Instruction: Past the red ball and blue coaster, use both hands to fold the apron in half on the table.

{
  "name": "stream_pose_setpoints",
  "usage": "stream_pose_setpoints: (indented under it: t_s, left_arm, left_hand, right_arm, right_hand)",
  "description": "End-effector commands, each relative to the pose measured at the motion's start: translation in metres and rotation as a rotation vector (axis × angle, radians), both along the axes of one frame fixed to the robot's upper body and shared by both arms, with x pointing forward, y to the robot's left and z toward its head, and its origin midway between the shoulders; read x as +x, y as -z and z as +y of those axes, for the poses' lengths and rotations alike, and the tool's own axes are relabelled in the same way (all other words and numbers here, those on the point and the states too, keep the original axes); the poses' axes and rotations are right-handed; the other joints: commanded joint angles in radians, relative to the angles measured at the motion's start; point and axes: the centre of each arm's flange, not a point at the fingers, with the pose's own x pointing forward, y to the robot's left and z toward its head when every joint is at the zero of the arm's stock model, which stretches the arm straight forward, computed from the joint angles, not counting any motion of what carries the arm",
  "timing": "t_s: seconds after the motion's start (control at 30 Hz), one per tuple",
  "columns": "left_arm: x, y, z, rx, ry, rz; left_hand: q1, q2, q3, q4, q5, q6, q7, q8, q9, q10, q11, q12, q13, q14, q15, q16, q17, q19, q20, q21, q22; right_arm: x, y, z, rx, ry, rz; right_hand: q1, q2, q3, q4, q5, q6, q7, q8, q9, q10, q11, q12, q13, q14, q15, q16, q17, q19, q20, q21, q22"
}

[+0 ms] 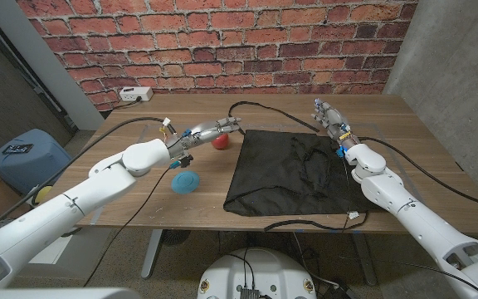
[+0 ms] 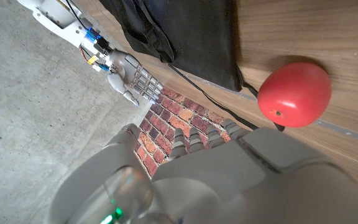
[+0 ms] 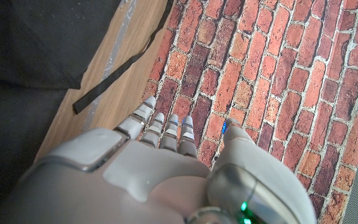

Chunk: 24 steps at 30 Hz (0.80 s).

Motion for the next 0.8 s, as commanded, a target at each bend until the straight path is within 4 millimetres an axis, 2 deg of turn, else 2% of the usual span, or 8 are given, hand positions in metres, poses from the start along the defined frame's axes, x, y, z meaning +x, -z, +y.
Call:
stream_pose_setpoints:
  t_s: [0.03, 0.63, 0.8]
  left_arm:
    - [-0.012, 0.008, -0.013, 0.08, 0.029, -0.016]
    - [-0.03, 0.027, -0.017, 0.178, 0.056, -0.058]
    - [-0.033, 0.032, -0.019, 0.217, 0.063, -0.07]
  left_hand:
    - [-0.008, 0.002, 0.004, 0.011, -0.002, -0.002, -0.009, 0.008, 0.002, -0.009, -0.004, -0.001, 0.001, -0.006, -0.002, 0.003, 0.001, -0.007, 0.002, 0.005, 0.003]
    - [-0.026, 0.004, 0.014, 0.028, -0.002, 0.003, -0.012, 0.008, 0.001, -0.008, -0.005, 0.0, 0.0, -0.003, -0.003, 0.003, -0.003, -0.008, 0.001, 0.01, 0.003]
    - [-0.039, 0.012, 0.019, 0.045, -0.003, 0.003, -0.013, 0.008, 0.002, -0.005, -0.002, 0.001, 0.0, -0.002, 0.001, 0.005, -0.002, -0.002, 0.005, 0.013, 0.003]
  right_arm:
    - [-0.001, -0.003, -0.007, -0.013, 0.009, -0.009]
    - [-0.008, -0.004, -0.022, -0.034, 0.047, -0.01]
    - [-0.012, 0.002, -0.024, -0.034, 0.047, 0.004]
  right_hand:
    - [0.001, -0.001, 0.001, -0.005, -0.002, 0.004, 0.004, 0.002, 0.005, -0.001, -0.001, -0.001, 0.004, -0.007, -0.03, 0.005, -0.001, -0.004, -0.046, -0.002, 0.005]
    - [-0.002, -0.001, 0.003, -0.006, -0.002, -0.001, 0.007, -0.001, 0.005, -0.008, 0.001, -0.003, 0.003, -0.013, -0.03, 0.005, -0.002, -0.008, -0.046, -0.002, 0.005]
    - [-0.002, -0.001, 0.003, -0.007, -0.002, -0.001, 0.008, -0.001, 0.005, -0.007, 0.001, -0.002, 0.003, -0.012, -0.029, 0.006, -0.003, -0.008, -0.046, -0.001, 0.005]
